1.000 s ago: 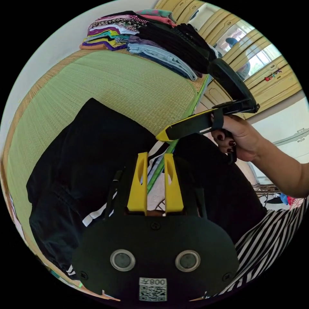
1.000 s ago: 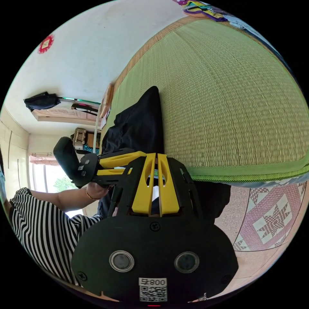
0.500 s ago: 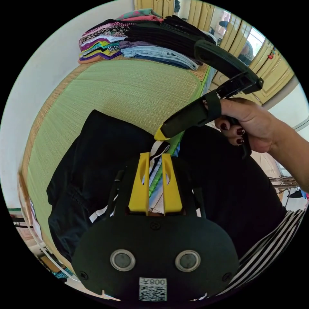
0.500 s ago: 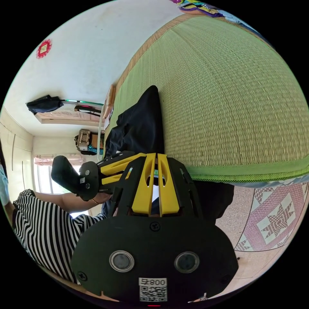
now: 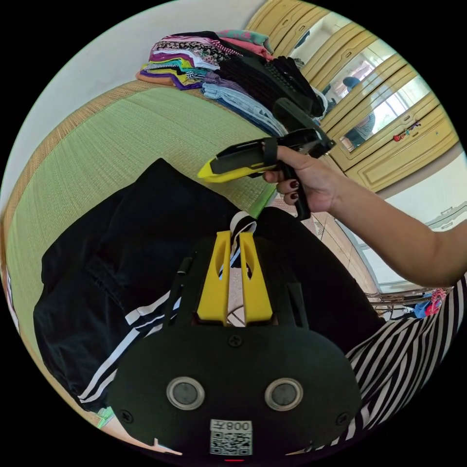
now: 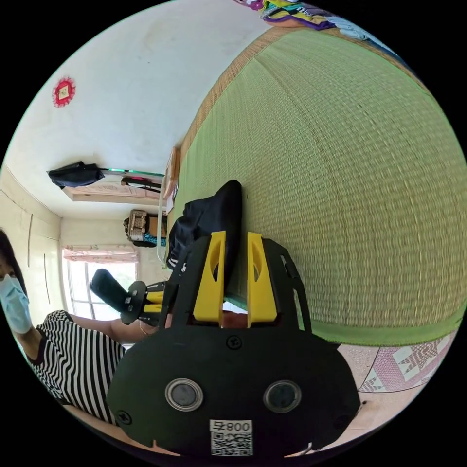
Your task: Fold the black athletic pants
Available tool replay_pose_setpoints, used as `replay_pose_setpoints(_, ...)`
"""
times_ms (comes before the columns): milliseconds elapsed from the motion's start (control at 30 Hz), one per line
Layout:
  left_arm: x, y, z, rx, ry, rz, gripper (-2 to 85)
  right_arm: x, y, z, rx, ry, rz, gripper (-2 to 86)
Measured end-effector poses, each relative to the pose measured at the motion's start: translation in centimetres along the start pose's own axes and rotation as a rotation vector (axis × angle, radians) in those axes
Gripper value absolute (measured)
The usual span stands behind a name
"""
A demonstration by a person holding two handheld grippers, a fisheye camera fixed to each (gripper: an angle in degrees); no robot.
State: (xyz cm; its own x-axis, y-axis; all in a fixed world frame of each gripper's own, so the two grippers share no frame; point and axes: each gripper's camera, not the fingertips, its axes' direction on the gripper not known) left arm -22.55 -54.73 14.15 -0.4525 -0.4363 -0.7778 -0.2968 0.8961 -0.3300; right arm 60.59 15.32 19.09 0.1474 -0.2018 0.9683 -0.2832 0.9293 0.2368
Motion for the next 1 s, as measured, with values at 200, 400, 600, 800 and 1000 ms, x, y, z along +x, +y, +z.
replay_pose_setpoints(200,0.0,1.9,-1.5,0.009,0.014,0.018,2.8,0.4,-2.5,2.0,-0.023,-0.056,0.027,7.8)
replay_pose_setpoints(400,-0.8,3.9,-3.4,0.024,0.005,0.024,2.8,0.5,-4.2,4.3,-0.063,-0.063,0.044,5.1)
replay_pose_setpoints(600,-2.5,6.1,-5.6,0.063,0.033,0.01,2.6,-0.2,-5.1,4.7,-0.037,-0.032,0.043,2.8)
replay_pose_setpoints(800,-4.7,8.7,-8.7,0.125,0.082,-0.011,2.5,-1.0,-5.1,4.2,0.054,-0.018,0.08,2.3)
replay_pose_setpoints(1000,-8.5,13.4,-13.2,0.198,0.155,-0.066,2.7,-4.3,-4.6,5.5,0.144,-0.016,0.084,2.3)
